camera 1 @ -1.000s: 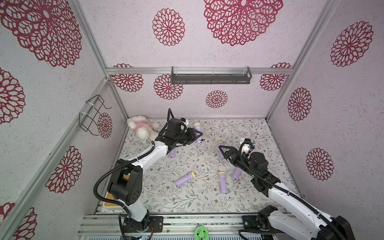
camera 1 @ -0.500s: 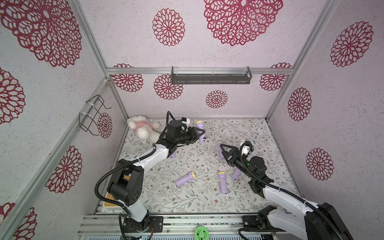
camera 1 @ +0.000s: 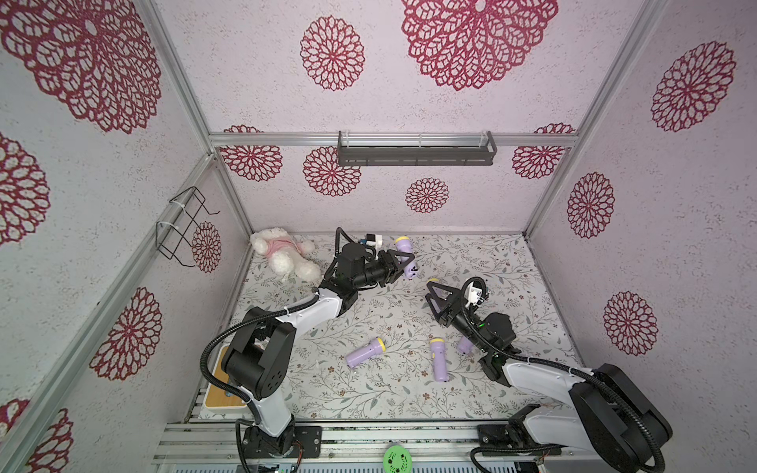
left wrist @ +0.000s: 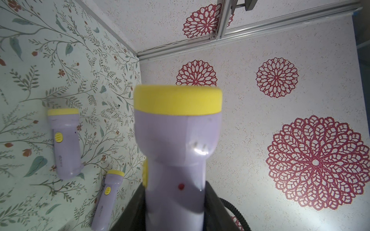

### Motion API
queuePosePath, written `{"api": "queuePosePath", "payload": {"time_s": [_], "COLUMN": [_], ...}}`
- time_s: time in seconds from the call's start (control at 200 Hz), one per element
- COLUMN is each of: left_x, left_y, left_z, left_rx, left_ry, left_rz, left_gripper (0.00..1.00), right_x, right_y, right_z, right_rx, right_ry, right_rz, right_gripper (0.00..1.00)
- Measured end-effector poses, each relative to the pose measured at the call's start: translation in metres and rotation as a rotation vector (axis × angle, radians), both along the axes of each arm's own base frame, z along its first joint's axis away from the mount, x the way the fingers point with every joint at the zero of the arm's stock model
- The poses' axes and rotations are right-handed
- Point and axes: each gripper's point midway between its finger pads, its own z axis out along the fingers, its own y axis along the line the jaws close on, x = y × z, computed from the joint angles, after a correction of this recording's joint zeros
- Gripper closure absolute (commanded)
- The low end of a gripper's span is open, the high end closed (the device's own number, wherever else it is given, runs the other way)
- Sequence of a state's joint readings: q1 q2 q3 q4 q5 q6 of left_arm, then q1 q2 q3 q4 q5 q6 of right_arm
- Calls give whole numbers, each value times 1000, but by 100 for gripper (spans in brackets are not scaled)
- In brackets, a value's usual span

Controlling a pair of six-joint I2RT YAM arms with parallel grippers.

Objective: Close the plug at the bottom of the flashlight
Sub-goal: Close the plug of the flashlight.

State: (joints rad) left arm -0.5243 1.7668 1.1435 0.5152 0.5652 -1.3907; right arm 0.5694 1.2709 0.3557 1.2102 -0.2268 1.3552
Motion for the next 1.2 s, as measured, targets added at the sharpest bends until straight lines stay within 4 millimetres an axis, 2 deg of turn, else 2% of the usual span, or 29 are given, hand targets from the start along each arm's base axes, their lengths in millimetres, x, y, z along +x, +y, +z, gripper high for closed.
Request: {"api": "queuePosePath", "payload": {"time_s": [0.485, 0.731, 0.841, 0.996, 1.201], "left_x": [2, 2, 2, 4, 4], "left_y": [-4, -7, -7, -7, -8], "left_z": [10, -8, -15, -15, -12], "left_rx": [-98, -108, -107, -124, -142], "left_ry": [-8, 22, 35, 35, 28], "left_rz": [36, 42, 46, 54, 55], "left_gripper": [100, 100, 100, 100, 100], "right_x": [18, 26, 30, 34, 35], "right_y": [12, 12, 14, 16, 15], "right_z": [-13, -4, -8, -20, -19], "right_rx": [72, 123, 127, 121, 125], "right_ry": [8, -29, -18, 15, 13], "right_rz": [-53, -74, -78, -78, -85], "right_gripper": [15, 21, 23, 27, 33]}}
